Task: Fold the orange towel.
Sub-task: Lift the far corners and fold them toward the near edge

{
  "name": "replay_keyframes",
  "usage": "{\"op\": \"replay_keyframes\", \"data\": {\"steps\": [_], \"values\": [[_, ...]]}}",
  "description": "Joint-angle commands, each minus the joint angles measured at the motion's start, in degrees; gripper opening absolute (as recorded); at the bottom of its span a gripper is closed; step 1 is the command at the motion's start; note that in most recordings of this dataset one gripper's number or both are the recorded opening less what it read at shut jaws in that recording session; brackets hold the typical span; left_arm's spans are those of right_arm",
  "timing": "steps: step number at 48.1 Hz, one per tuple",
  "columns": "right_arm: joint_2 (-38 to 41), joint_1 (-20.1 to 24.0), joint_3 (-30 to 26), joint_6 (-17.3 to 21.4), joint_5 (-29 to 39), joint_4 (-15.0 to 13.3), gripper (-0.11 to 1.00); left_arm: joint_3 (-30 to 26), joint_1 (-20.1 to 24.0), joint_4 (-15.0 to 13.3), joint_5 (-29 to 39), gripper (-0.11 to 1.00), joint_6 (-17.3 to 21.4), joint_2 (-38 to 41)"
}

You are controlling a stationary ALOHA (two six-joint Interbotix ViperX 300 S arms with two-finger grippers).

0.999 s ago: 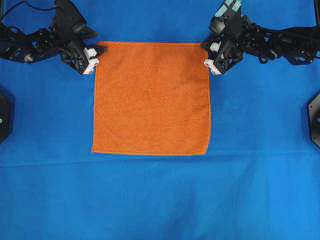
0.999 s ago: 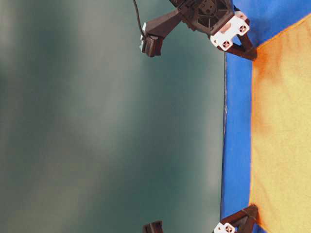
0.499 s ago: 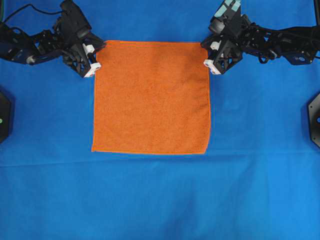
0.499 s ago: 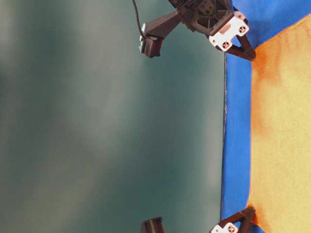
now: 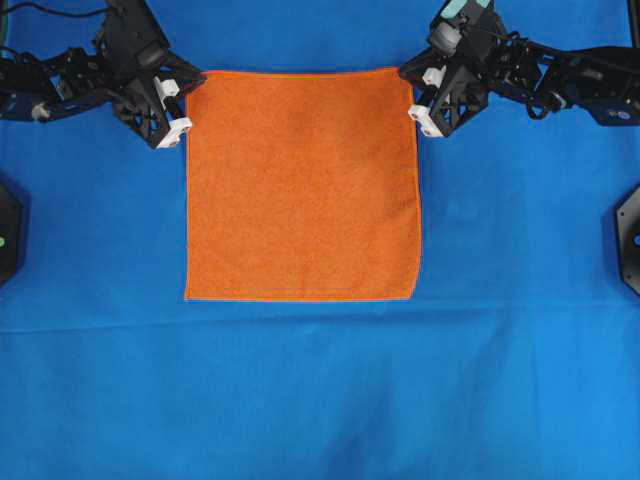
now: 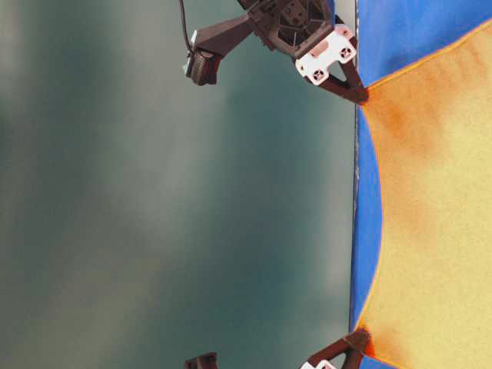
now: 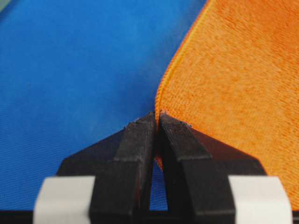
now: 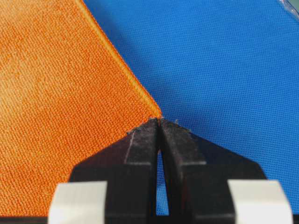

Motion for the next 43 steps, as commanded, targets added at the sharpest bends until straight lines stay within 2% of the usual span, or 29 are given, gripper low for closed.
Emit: {"op": "replay_keyframes", "data": {"steps": [1, 11, 17, 25, 36, 43], "values": [[-1.6, 0.4, -0.4, 0.2, -0.1, -0.1, 0.01, -0.4, -1.8, 0.0, 0.6, 0.01, -0.1, -1.9], [-5.0, 4.4, 2.0, 0.8, 3.2, 0.3, 0.01, 1.1, -7.4, 0.0, 6.9, 0.01, -0.3, -6.2], [-8.5, 9.0, 3.8, 0.9, 5.4, 0.7, 0.01, 2.6, -12.0, 0.0, 10.9, 0.01, -1.0, -10.1], [-13.2, 16.6, 5.9, 0.9, 8.3, 1.8, 0.01, 5.3, -19.2, -0.1, 12.7, 0.01, -2.2, -14.8], [-15.1, 25.8, 7.2, 2.4, 9.8, 4.8, 0.01, 7.6, -29.2, 0.0, 13.6, 0.01, -9.4, -18.2], [-14.9, 29.4, 7.2, 4.7, 11.2, 5.2, 0.01, 7.3, -35.3, -0.1, 13.9, 0.01, -15.0, -17.6]]}}
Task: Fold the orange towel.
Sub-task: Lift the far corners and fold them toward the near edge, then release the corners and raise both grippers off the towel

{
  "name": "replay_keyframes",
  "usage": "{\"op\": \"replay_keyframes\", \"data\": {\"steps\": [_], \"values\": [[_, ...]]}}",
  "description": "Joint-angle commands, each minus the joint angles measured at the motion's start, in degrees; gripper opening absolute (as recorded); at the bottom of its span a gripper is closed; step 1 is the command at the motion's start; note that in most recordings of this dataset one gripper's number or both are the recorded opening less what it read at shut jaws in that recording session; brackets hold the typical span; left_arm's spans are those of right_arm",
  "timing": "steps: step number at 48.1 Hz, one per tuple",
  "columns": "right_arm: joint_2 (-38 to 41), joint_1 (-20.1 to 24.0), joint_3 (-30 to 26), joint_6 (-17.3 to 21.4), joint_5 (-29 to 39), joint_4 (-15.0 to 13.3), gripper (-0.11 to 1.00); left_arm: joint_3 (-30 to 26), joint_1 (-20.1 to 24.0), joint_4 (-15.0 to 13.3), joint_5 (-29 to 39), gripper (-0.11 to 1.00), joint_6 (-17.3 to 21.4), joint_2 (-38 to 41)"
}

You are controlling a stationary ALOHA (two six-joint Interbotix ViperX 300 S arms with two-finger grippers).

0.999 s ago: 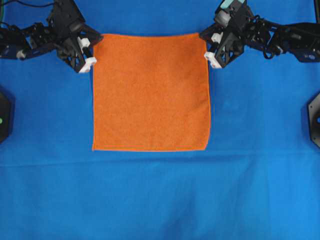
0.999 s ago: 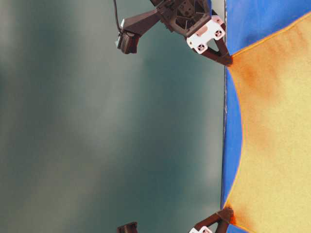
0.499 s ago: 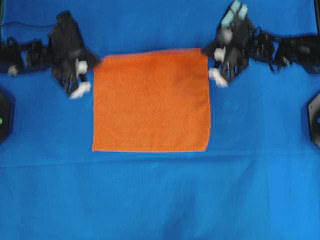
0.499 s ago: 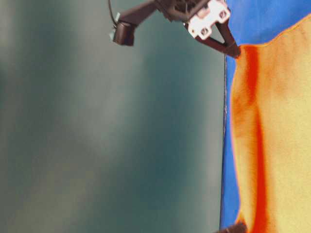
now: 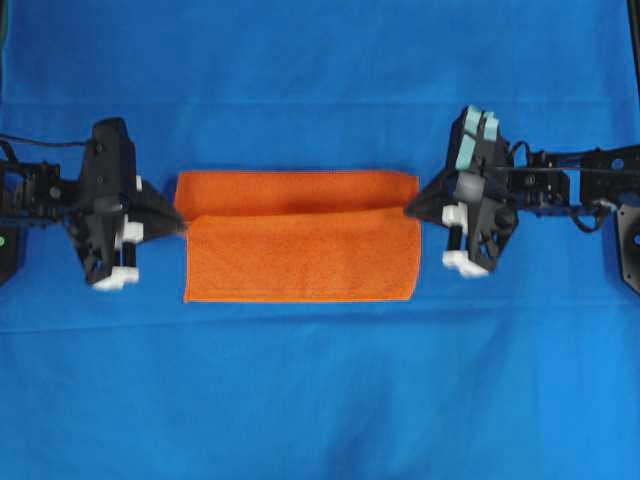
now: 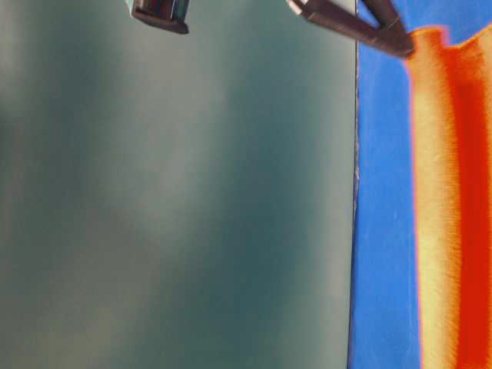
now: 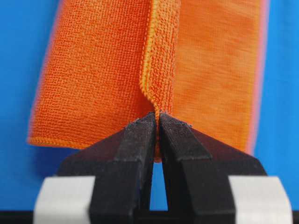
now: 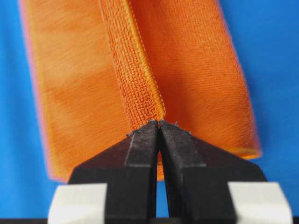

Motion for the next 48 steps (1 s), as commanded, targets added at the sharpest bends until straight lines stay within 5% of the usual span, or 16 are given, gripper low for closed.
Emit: {"op": "replay_keyframes", "data": {"steps": [1, 38, 43, 48], "values": [[-0.8, 1.8, -0.4, 1.0, 0.5, 0.3, 0.01, -0.8, -3.3, -0.1, -0.1, 0.01, -1.8, 0.0], [3.7, 5.6, -1.2, 4.6, 0.9, 1.4, 0.01, -3.7, -7.6, -0.1, -4.6, 0.01, -4.2, 8.7], [3.7, 6.7, -1.4, 5.2, 0.7, 1.4, 0.04, -3.7, -8.1, -0.1, -4.4, 0.18, -4.2, 8.4], [3.7, 7.2, -1.4, 5.4, 0.6, 1.4, 0.36, -3.5, -8.1, -0.1, -3.7, 0.50, -4.2, 8.2]]}}
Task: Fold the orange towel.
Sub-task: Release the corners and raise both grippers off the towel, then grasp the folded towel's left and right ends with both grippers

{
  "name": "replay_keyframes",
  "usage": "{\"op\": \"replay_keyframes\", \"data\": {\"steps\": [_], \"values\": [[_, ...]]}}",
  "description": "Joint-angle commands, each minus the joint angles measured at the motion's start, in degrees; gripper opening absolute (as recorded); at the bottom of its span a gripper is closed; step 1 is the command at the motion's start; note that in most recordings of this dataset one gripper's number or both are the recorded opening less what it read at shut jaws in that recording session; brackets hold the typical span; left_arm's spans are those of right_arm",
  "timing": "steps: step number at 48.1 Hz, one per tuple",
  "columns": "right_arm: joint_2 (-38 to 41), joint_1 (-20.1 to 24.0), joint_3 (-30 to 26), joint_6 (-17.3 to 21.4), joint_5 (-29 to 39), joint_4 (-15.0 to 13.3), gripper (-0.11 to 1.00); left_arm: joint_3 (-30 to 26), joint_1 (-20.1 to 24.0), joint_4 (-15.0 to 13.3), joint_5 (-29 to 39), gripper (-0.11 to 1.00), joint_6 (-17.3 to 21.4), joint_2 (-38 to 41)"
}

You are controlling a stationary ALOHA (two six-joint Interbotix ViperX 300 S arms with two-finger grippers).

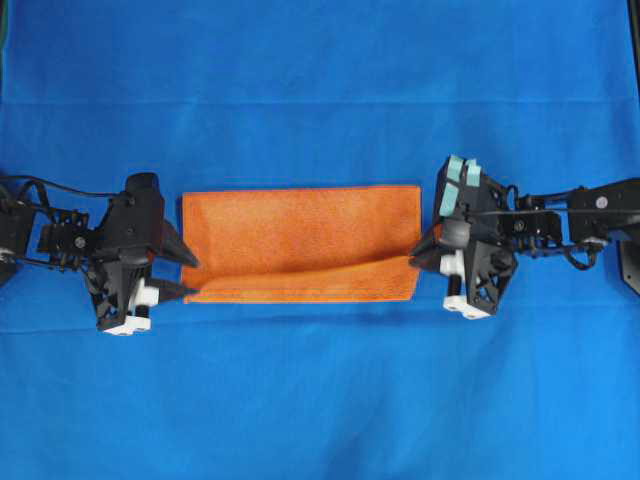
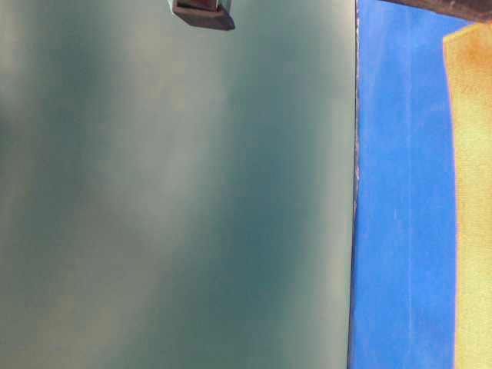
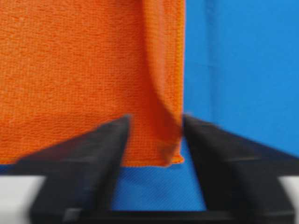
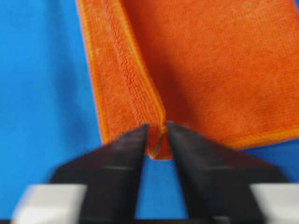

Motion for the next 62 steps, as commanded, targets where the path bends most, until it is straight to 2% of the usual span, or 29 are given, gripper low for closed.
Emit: {"op": "replay_keyframes", "data": {"steps": [1, 4, 7, 14, 18, 28, 37, 45, 52, 62], "values": [[-0.5, 0.4, -1.1, 0.1, -0.4, 0.2, 0.42, -0.9, -0.2, -0.1, 0.4, 0.57, 0.3, -1.1], [-0.8, 0.4, -1.1, 0.0, -0.1, 0.2, 0.59, -1.1, -0.2, -0.1, 1.8, 0.75, 0.4, -1.5], [-1.4, 0.4, -1.2, -0.3, -0.1, 0.0, 0.67, -1.5, -0.2, 0.0, 3.6, 0.86, 0.8, -2.5], [-4.4, -1.2, -1.2, -0.9, -0.1, -1.1, 0.62, -1.9, 1.6, 0.0, 7.0, 0.79, 1.8, -6.0], [-5.6, -3.4, -1.2, -0.9, -0.2, -2.2, 0.62, -1.6, 4.7, 0.0, 7.7, 0.76, 3.3, -8.3], [-5.9, -12.0, -1.5, -1.0, -0.1, -4.7, 0.62, -0.9, 14.5, 0.0, 7.6, 0.76, 8.7, -10.1], [-4.9, -15.8, -1.9, -0.9, -0.1, -6.9, 0.62, -1.3, 19.3, 0.0, 7.5, 0.76, 11.7, -9.0], [-0.9, -16.2, -2.8, -1.0, -0.4, -7.0, 0.62, -1.1, 20.4, 0.0, 5.8, 0.76, 12.0, -6.0], [3.4, -16.2, -3.4, -1.0, -0.4, -7.0, 0.62, -1.0, 20.5, 0.0, 1.8, 0.74, 12.0, -0.6], [4.9, -16.1, -2.4, -0.6, -0.4, -6.9, 0.61, -1.6, 20.4, 0.0, 0.0, 0.73, 11.7, 6.2]]}}
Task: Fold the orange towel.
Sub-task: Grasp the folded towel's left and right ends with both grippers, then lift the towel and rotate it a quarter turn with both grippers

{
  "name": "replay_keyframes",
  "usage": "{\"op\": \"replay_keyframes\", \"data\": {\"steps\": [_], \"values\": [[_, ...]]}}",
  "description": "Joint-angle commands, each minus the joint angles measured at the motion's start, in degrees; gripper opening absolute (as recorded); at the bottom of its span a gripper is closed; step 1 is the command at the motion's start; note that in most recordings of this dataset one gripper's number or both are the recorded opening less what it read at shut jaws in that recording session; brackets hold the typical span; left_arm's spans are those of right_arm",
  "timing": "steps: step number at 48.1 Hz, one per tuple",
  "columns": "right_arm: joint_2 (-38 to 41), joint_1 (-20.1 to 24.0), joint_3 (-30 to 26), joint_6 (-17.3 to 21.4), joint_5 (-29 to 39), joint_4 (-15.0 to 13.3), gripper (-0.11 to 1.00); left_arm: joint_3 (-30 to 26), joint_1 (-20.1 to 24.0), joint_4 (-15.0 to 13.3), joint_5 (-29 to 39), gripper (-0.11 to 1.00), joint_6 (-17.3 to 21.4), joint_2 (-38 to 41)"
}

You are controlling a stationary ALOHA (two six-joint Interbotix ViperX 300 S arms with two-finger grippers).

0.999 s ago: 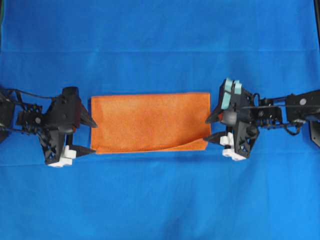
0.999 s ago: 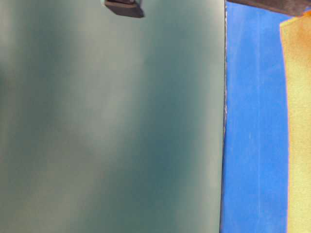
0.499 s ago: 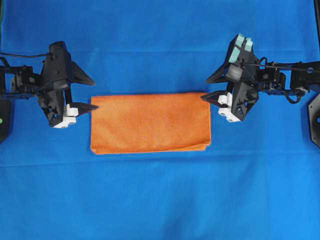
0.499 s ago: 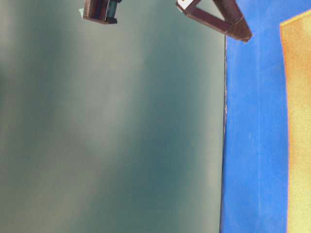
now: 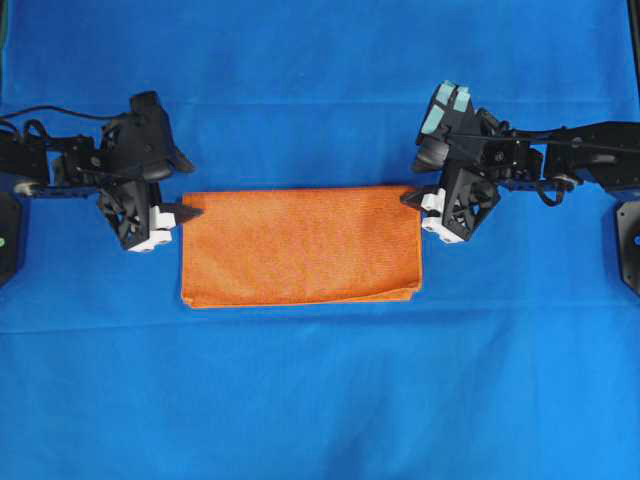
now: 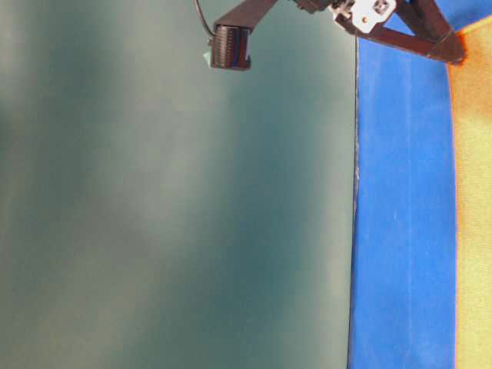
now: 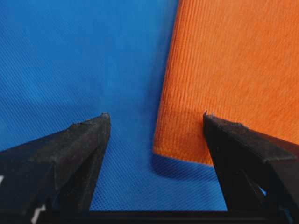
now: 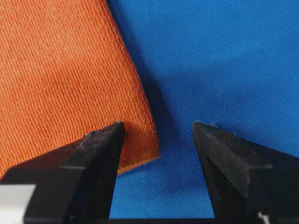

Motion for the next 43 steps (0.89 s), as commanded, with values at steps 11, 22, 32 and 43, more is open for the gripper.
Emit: {"op": "replay_keyframes", "data": {"steps": [11, 22, 32, 43], "values": [[-0.6, 0.6, 0.3, 0.2, -0.8, 0.0, 0.58, -0.7, 0.1, -0.1, -1.0, 0.60, -0.9, 0.8], [-0.5, 2.5, 0.3, 0.0, -2.0, -0.1, 0.16, -0.6, -0.4, 0.0, -0.6, 0.28, -0.9, 0.7], [-0.5, 3.3, 0.4, 0.2, -1.8, 0.0, 0.02, -0.9, -0.8, 0.0, -0.6, 0.02, -0.8, 0.8], [-0.7, 3.3, 0.1, 0.6, -1.7, 0.0, 0.02, -1.2, -1.7, 0.0, 0.7, 0.02, -0.8, -0.1]]}}
